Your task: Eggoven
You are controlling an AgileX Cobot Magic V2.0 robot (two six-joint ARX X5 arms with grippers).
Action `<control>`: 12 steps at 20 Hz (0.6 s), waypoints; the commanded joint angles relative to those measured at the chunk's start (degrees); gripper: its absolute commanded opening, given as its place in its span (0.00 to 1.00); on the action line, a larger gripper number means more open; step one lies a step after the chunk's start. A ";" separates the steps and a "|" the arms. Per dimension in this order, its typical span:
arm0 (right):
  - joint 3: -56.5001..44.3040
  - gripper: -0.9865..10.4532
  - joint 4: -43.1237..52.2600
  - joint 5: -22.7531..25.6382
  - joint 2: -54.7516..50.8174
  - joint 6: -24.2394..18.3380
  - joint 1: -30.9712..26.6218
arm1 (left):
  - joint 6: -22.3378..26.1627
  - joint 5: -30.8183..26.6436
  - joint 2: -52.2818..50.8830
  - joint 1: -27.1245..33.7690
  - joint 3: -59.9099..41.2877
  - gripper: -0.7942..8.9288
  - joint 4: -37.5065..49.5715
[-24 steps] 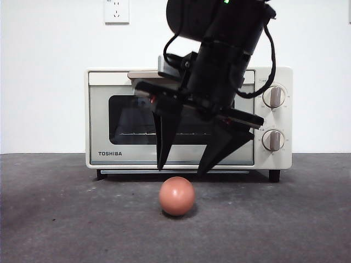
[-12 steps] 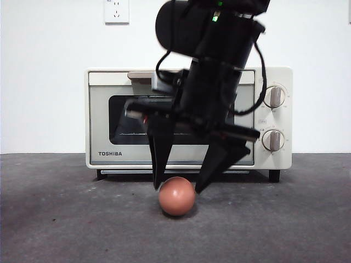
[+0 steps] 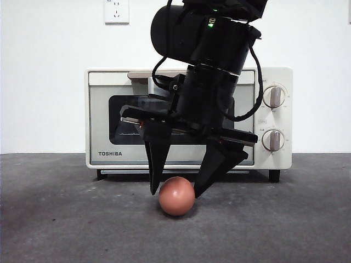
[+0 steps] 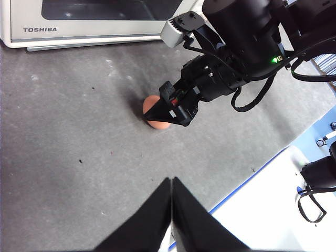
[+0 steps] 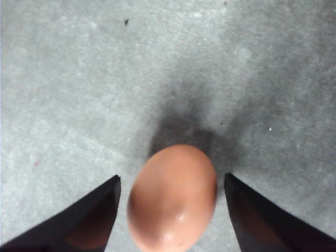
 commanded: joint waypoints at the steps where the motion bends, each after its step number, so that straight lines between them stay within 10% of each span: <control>1: 1.03 0.36 0.22 0.13 1.42 0.98 0.83 | 0.74 0.24 0.33 -0.20 1.01 0.09 0.72; 12: 1.03 0.21 -0.52 0.50 2.78 1.22 0.94 | 0.74 0.24 0.33 -0.20 1.01 0.09 0.81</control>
